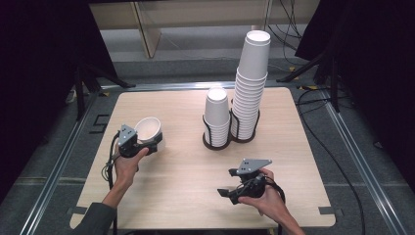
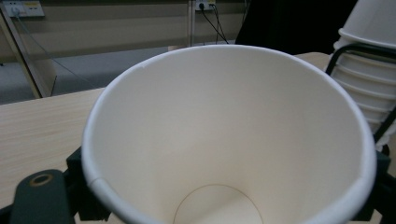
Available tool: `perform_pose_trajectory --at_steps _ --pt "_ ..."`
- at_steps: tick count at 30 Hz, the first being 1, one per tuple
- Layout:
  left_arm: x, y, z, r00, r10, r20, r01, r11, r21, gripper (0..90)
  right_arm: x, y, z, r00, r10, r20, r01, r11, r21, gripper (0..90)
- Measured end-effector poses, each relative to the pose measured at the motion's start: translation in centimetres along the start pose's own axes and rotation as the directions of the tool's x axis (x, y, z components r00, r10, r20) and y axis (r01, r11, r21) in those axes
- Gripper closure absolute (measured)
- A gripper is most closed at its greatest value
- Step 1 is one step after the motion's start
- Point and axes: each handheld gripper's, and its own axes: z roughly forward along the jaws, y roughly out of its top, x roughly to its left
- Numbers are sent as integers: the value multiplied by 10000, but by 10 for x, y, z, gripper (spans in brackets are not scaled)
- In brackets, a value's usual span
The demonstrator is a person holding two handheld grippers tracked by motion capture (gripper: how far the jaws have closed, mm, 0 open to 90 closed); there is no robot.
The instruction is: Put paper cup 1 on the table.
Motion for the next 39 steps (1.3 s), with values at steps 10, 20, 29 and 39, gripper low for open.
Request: perform_pose_trajectory --at_steps 10,20,29,39 --pt "18 8 30 9978 246 -618 -246 9997 10 138 -2 -2 1 9997 -233 -23 233 9997 20 187" --pt "33 8 57 9917 354 -1236 -335 9993 175 138 -1 -3 2 9998 -157 -127 158 9998 80 188" --pt "42 4 70 9859 451 -1611 -400 9986 349 137 -2 -3 3 9994 -321 -98 322 9995 21 187" --pt "42 -1 81 9836 417 -1756 -334 9982 503 131 -1 -4 3 9996 -228 -182 230 9997 119 188"
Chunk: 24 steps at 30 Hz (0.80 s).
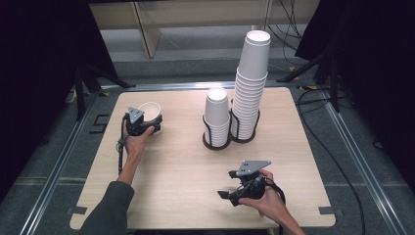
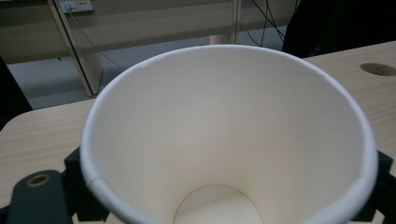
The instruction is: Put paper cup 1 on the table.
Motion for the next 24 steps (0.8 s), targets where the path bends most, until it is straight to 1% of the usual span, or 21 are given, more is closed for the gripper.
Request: perform_pose_trajectory --at_steps 2,3,4,5,7,10,12,13,14,18,19,21,23,24 --pt "1 -2 2 9999 110 -105 -109 9999 93 128 0 0 0 10000 -2 3 2 10000 44 188" --pt "0 -4 3 9998 85 -197 -81 9998 201 126 1 0 0 10000 7 -11 -6 10000 59 188" --pt "1 -5 3 9999 -38 -169 40 9999 128 124 1 0 0 10000 -28 14 28 10000 34 188" --pt "1 -5 4 9998 -35 -187 37 10000 81 122 1 0 0 10000 -53 15 53 10000 24 188" --pt "1 -6 4 9997 152 -173 -151 9999 41 116 1 0 0 10000 -47 9 47 10000 27 188" --pt "1 -7 4 9992 305 -256 -301 9994 172 103 1 0 0 10000 -17 -7 17 10000 24 188" --pt "2 -8 4 9996 191 -215 -187 9997 158 105 1 0 0 10000 -12 -33 12 10000 42 188" --pt "1 -9 4 9998 32 -207 -29 9999 146 109 1 0 0 10000 -17 -30 17 10000 41 188" --pt "2 -9 3 9998 98 -181 -96 9998 149 115 1 0 -1 10000 -16 -30 16 10000 47 188" --pt "3 -11 1 9999 66 -131 -64 9998 175 118 1 0 0 10000 -65 -34 66 10000 21 188" --pt "3 -12 1 9999 59 -133 -56 9998 192 118 2 0 0 9999 24 -99 -24 10000 57 188" --pt "4 -13 0 10000 20 -14 -20 9998 193 122 2 0 0 9999 -51 -102 52 10000 62 188" --pt "5 -14 -1 10000 44 30 -45 9995 308 128 2 0 0 9999 -96 -129 97 9999 99 187" --pt "5 -15 -1 10000 -51 70 49 9995 303 130 2 0 0 9999 -102 -129 103 9999 96 187"
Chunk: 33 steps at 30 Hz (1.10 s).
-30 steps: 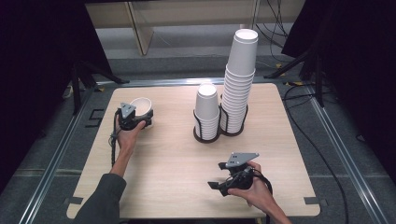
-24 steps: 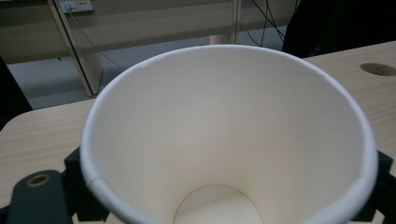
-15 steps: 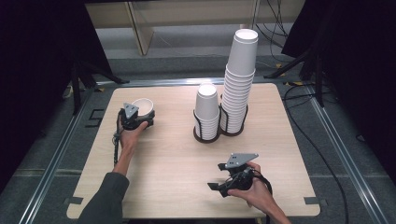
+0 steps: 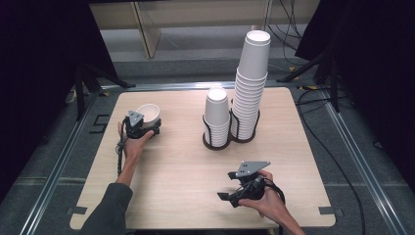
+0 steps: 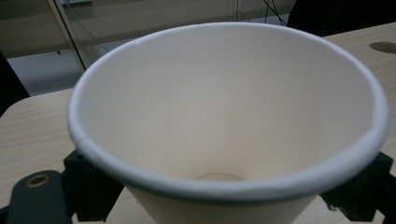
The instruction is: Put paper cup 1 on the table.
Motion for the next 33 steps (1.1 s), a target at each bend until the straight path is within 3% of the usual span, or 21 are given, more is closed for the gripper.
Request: perform_pose_trajectory --at_steps 12,23,26,33 --pt "-2 -6 -8 9991 289 321 -302 9986 427 141 1 0 1 9999 17 -138 -16 10000 49 187" --pt "2 -13 -17 9994 9 351 -40 9961 878 142 0 0 1 9998 -165 -100 165 9999 48 187" --pt "0 -13 -20 9991 3 413 -47 9943 1068 143 0 0 0 9999 45 -137 -45 10000 62 187" --pt "-1 -13 -35 9983 -292 495 229 9921 1234 143 -1 0 -2 10000 -35 17 35 10000 -35 187"
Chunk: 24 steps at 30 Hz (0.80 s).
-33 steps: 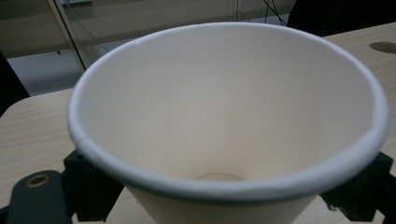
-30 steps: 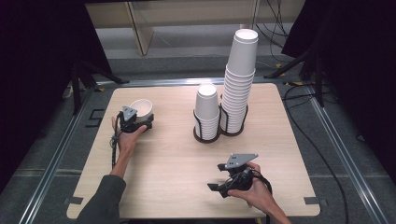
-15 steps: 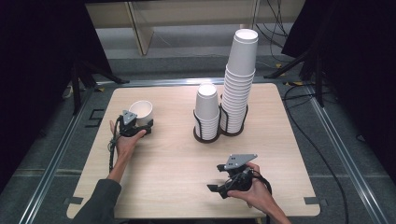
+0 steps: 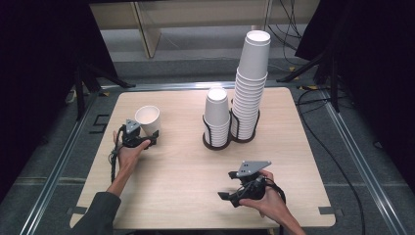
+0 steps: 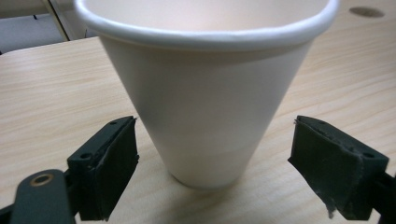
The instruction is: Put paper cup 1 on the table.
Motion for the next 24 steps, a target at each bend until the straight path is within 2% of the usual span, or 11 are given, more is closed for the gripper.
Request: perform_pose_trajectory --at_steps 2,10,17,22,23,24 --pt "0 -2 -6 9999 -87 99 87 10000 -28 143 0 0 -1 9999 109 10 -109 9999 -60 187" --pt "-9 -5 -43 9999 -157 -18 156 9991 -393 143 -2 0 -5 9995 176 275 -169 9995 -265 190" --pt "-28 -7 -78 9973 -156 712 192 9986 -495 145 -5 1 -12 9964 485 689 -441 9970 -638 195" --pt "-46 -13 -97 9905 31 1374 67 9975 -705 145 -11 -1 -19 9893 772 1240 -656 9933 -953 196" --pt "-46 -13 -97 9905 31 1374 67 9975 -705 145 -11 -1 -19 9893 772 1240 -656 9933 -953 196" --pt "-51 -14 -103 9873 95 1584 20 9974 -721 145 -13 -1 -20 9890 795 1251 -673 9928 -989 196"
